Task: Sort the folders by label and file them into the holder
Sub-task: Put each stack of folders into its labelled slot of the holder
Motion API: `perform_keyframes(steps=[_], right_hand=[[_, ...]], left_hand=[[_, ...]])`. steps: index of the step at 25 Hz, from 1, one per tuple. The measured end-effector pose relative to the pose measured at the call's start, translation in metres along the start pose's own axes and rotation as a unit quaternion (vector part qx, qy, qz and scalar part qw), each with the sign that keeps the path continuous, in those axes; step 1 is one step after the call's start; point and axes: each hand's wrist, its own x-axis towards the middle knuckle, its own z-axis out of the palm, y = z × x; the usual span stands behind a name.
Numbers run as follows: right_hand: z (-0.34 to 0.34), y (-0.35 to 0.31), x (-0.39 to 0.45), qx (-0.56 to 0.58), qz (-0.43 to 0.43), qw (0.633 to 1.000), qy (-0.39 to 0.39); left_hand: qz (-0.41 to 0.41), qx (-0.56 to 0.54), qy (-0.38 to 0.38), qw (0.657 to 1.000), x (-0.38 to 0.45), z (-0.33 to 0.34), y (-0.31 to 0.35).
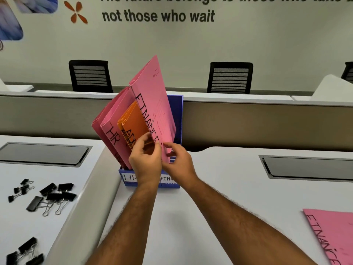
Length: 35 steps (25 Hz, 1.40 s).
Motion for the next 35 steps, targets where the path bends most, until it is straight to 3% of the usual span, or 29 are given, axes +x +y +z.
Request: perform_keyframes(steps=[21, 35], right_hand=[[0.022, 0.014, 0.016, -0.031, 0.010, 0.999, 0.013], [0.012, 0.030, -0.017, -0.074, 0.064, 0.995, 0.006]], left_hand=[[0.019, 0.037, -0.008, 0.999, 0.016, 0.007, -0.028], [-0.117, 0.132, -0.084, 0.981, -0.020, -0.012, -0.071]])
